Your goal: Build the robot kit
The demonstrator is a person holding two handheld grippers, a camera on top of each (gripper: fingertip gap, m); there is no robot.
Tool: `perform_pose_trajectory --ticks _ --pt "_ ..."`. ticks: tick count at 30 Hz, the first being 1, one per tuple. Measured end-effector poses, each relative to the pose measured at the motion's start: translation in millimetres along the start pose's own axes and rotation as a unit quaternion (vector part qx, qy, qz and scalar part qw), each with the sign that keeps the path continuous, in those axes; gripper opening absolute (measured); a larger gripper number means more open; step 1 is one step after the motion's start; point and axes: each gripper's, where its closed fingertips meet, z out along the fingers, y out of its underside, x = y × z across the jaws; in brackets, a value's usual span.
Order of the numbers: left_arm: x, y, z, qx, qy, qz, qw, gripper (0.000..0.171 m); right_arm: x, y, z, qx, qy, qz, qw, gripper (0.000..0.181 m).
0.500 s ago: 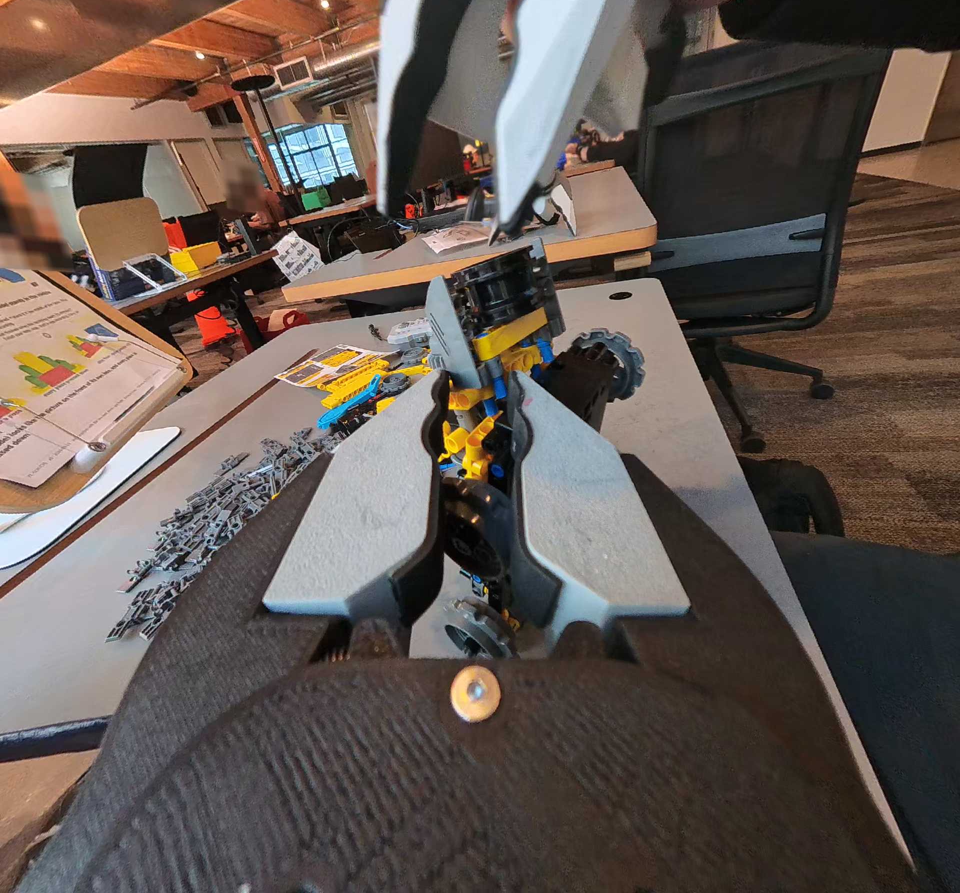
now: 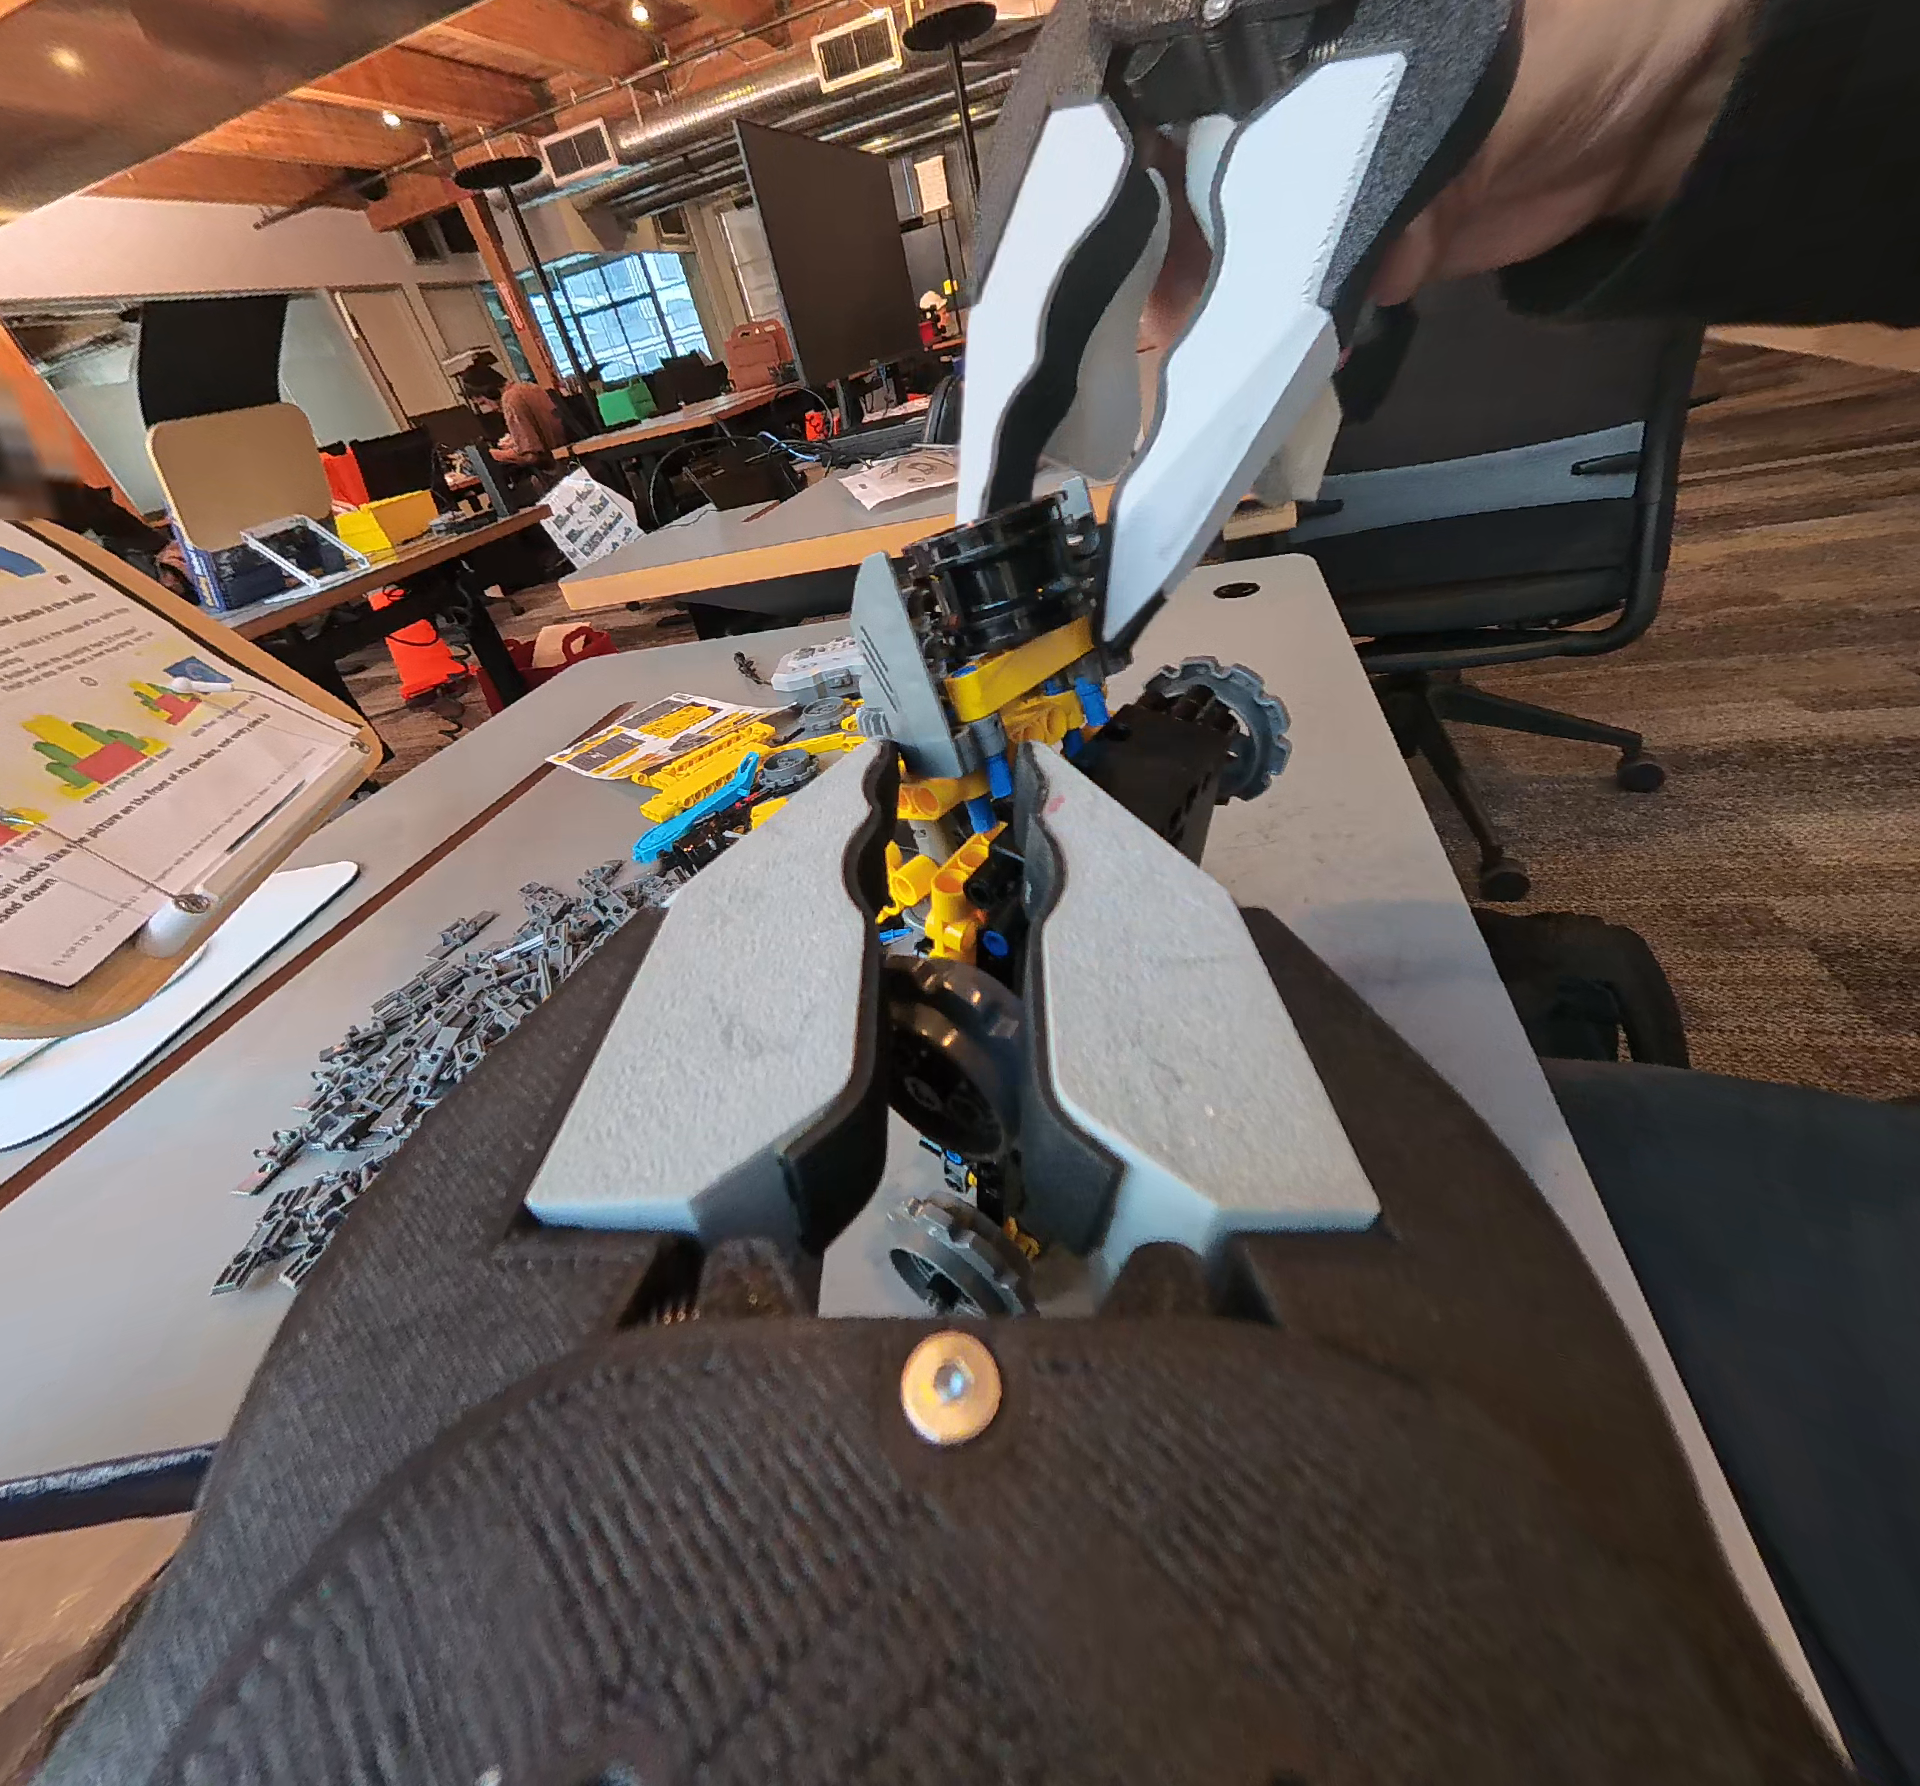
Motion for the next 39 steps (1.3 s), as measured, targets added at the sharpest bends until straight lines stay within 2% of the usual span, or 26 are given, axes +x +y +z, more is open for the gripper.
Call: perform_pose_trajectory --ticks 10,11,13,15,20,23,24,27,30,35,39 --pt "1.5 0.1 -0.7 -0.009 0.017 -0.01 1.0 0.019 -5.4 7.4 12.0 0.013 -0.011 0.006 1.0 0.027" --pt "4.3 0.7 -1.6 -0.015 0.035 -0.019 0.999 0.025 -5.9 7.8 11.8 0.013 -0.01 0.006 1.0 0.027" --pt "13.7 -2.1 -7.3 -0.03 0.103 -0.084 0.991 0.044 -6.9 8.3 11.9 0.016 -0.005 0.008 1.0 0.025" --pt "17.6 -3.5 -15.0 -0.051 0.15 -0.12 0.98 0.048 -7.9 9.8 13.1 0.015 0.001 0.005 1.0 0.022" --pt "20.1 16.0 -15.4 -0.098 0.122 -0.033 0.987 0.038 -7.0 12.1 16.7 0.016 0.014 0.001 1.0 0.018" --pt "17.3 36.7 -10.9 -0.149 0.096 0.025 0.984 0.019 -7.6 26.3 27.3 0.002 0.021 -0.007 1.0 0.018" --pt "18.5 38.4 -10.5 -0.151 0.098 0.025 0.983 0.019 -7.6 30.5 30.3 0.007 0.027 -0.007 1.0 0.018" --pt "25.1 36.3 -12.2 -0.141 0.125 -0.01 0.982 0.02 -13.9 34.3 30.2 0.051 0.022 0.018 0.998 0.017" --pt "28.4 28.6 -10.6 -0.112 0.131 -0.01 0.985 0.023 -15.6 33.8 27.2 0.096 0.054 -0.011 0.994 0.017" --pt "43.5 27.5 -2.9 -0.08 0.129 0.062 0.986 0.02 -20.4 45.8 31.4 0.104 0.139 -0.102 0.98 0.016" --pt "47.9 33.4 -1.0 -0.082 0.11 0.141 0.98 0.018 -26.2 61.7 31.4 0.104 0.133 -0.056 0.984 0.022"
